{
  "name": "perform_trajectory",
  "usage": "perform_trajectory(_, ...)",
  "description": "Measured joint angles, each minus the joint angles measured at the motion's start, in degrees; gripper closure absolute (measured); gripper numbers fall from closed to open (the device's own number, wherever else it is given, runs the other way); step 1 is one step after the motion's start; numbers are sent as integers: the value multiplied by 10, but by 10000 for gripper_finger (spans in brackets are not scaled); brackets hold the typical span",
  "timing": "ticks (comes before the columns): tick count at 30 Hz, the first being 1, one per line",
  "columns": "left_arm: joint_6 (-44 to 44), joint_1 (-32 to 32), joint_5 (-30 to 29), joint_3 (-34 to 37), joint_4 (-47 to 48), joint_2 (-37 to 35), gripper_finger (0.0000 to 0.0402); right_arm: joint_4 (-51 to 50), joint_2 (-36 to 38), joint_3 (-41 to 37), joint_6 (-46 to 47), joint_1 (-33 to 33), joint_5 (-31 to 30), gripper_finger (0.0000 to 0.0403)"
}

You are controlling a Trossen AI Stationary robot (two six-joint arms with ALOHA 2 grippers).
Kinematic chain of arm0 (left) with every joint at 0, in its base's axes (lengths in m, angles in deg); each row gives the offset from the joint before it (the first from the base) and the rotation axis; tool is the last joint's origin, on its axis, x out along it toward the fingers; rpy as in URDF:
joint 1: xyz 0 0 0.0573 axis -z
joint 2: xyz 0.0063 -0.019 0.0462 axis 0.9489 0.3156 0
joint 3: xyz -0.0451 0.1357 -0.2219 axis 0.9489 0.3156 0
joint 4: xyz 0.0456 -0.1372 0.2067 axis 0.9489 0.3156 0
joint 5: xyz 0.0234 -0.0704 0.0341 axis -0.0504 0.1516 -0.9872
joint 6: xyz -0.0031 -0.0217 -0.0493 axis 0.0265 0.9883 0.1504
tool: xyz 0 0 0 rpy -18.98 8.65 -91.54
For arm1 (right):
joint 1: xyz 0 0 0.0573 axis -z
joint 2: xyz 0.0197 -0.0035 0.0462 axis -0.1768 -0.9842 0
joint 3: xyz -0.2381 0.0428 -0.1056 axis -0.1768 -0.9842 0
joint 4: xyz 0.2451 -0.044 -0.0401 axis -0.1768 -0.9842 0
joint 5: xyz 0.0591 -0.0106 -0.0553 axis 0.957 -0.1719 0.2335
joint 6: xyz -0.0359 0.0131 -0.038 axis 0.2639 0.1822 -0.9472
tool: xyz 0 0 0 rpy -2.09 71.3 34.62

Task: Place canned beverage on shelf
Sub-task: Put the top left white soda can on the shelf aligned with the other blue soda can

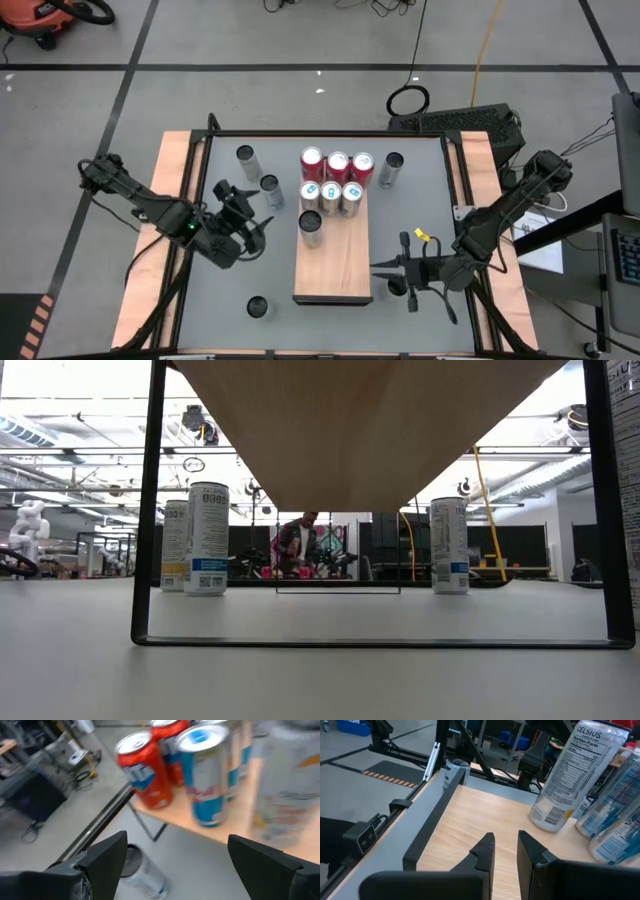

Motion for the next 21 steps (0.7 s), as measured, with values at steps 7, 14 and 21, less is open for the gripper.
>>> perform_trajectory(7, 2, -101, 42, 0, 65, -21, 56, 0, 0, 0, -29, 0, 1, 381)
perform_trajectory(14, 135, -224, 77, 0, 174, -34, 56, 0, 0, 0, -19, 0, 1, 381)
perform_trajectory(21, 67, -342, 173, 0, 178, -33, 56, 2, 0, 0, 3, 0, 2, 381)
